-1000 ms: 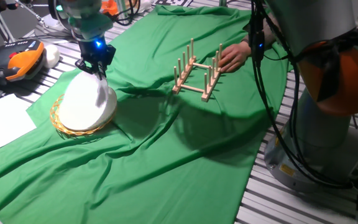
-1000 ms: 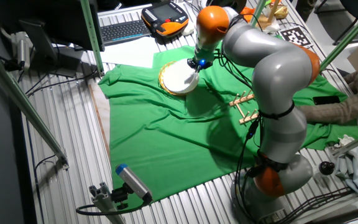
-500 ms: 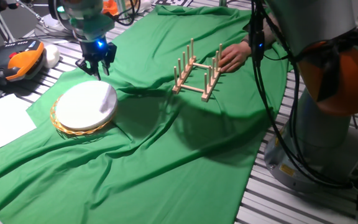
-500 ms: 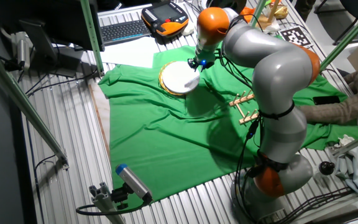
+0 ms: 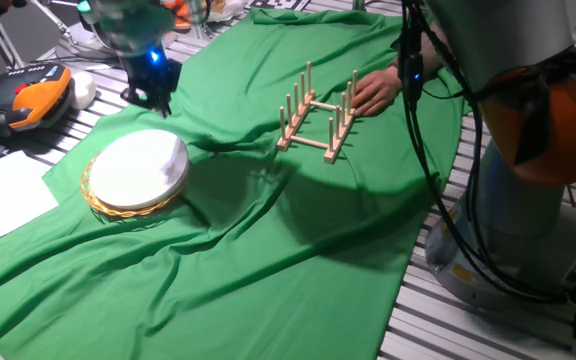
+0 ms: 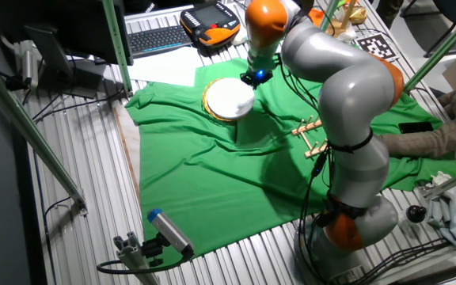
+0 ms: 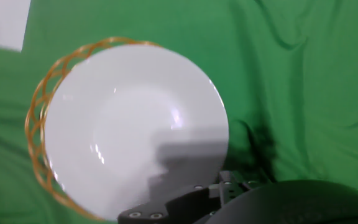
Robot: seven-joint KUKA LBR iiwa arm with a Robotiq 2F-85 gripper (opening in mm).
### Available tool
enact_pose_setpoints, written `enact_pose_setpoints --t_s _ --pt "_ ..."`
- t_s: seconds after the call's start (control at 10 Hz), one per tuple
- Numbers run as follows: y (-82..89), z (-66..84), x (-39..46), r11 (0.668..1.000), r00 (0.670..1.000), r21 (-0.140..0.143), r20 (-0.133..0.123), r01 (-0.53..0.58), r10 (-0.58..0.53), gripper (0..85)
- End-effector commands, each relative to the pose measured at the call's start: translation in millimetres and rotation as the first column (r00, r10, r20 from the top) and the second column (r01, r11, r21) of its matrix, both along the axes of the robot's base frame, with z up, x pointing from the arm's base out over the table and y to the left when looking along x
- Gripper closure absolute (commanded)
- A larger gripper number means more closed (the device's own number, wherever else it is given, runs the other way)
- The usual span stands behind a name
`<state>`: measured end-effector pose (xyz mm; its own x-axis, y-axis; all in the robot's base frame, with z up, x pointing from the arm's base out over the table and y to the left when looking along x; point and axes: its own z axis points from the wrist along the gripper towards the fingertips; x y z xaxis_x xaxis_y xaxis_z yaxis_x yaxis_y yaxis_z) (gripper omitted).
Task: Take the dish off the dish rack
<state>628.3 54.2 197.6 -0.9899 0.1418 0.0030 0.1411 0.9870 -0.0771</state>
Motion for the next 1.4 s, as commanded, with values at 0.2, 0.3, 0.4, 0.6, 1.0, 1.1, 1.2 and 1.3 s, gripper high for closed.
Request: enact_pose_setpoints --t_s 0.2,0.3,0.4,0.6,1.0,1.1,1.2,1.3 --pt "-0.8 17.2 -9.6 0.99 0.989 0.005 -0.01 -0.144 0.144 85.0" --pt "-2.0 19.2 -12.7 0.985 0.985 0.009 -0.011 -0.174 0.174 85.0" --pt "-2.4 21.1 -16.2 0.982 0.982 0.011 -0.015 -0.189 0.189 85.0" --pt "-0.7 26.8 -22.5 0.979 0.979 0.017 -0.017 -0.203 0.203 85.0" --pt "7.6 28.7 -34.8 0.979 0.979 -0.001 -0.022 -0.204 0.204 85.0" --pt "9.6 27.9 -36.2 0.98 0.98 -0.016 -0.01 -0.197 0.197 85.0" --pt "8.9 27.3 -35.2 0.981 0.981 -0.019 -0.004 -0.195 0.195 85.0" --pt "8.0 27.3 -35.3 0.982 0.982 -0.015 -0.006 -0.19 0.19 85.0"
